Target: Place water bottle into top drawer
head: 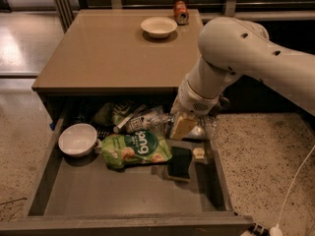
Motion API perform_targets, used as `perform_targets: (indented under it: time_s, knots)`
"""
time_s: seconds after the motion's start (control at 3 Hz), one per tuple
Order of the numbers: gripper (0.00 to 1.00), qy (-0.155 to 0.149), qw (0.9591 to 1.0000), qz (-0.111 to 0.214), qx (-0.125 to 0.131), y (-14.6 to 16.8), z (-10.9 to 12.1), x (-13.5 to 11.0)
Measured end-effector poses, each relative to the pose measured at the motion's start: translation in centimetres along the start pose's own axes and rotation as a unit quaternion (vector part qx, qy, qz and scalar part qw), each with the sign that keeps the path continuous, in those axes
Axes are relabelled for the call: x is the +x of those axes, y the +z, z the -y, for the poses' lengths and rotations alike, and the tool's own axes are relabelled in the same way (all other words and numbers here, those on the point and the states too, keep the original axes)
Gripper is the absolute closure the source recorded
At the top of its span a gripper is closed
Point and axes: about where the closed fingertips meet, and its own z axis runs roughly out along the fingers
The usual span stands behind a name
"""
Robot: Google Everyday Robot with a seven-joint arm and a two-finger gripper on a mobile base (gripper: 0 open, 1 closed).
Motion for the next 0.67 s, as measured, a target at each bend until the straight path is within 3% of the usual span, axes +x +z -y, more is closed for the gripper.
perform_targets:
  time_s: [0.67]
  knots:
    - [1.0, 0.001, 0.9999, 0.008, -0.015, 1.6, -0.6, 0.1]
